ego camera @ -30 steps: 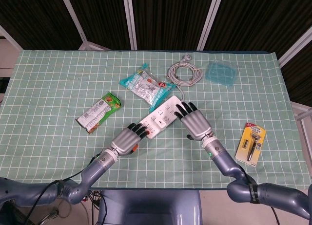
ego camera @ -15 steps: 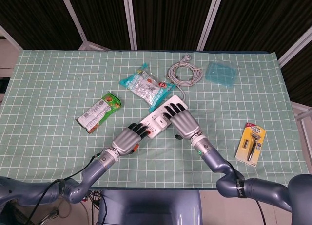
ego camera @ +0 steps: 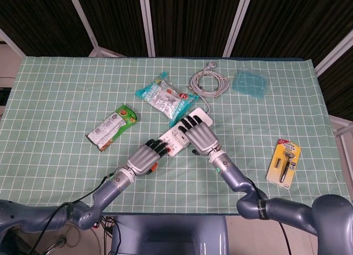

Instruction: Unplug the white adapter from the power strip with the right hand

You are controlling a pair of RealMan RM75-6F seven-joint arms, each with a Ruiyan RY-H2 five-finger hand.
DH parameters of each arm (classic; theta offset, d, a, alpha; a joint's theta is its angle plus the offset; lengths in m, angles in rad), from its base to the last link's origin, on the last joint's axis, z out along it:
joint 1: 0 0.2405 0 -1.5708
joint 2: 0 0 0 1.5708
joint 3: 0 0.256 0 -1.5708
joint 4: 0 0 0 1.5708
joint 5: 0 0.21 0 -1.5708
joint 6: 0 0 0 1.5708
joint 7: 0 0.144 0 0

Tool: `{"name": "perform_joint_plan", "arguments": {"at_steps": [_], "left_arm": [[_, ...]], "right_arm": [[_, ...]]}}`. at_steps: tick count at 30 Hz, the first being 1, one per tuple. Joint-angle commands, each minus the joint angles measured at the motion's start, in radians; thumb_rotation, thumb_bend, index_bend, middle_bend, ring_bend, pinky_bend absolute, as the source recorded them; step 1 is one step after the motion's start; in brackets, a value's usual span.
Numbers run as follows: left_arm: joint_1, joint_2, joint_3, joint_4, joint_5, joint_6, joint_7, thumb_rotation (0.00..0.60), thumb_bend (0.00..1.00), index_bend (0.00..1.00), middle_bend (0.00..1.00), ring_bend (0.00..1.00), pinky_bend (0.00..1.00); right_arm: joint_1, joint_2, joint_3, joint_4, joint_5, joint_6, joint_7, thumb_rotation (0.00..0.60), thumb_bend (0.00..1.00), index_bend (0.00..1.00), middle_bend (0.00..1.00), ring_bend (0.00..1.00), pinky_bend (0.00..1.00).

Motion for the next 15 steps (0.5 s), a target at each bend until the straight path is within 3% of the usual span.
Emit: {"name": "perform_joint_plan", "arguments": {"at_steps": [1, 15], "left_arm": [[0.0, 0.002, 0.003, 0.002, 0.0, -0.002, -0.002, 0.6, 0.51, 0.17, 0.13, 0.07, 0.16], [0.003, -0.007, 0.016, 0.018, 0.013, -0.004, -0.019, 0.6, 0.51, 0.17, 0.13, 0.07, 0.16]], "right_arm": [[0.009, -0.016, -0.001, 0.025, 0.008, -0.01, 0.0, 0.6, 0.19, 0.27, 0.16, 0.12, 0.18], [0.037, -0.067, 0.0, 0.09, 0.022, -0.031, 0.003, 0.6, 0.23, 0.29, 0.17, 0.12, 0.18]]}}
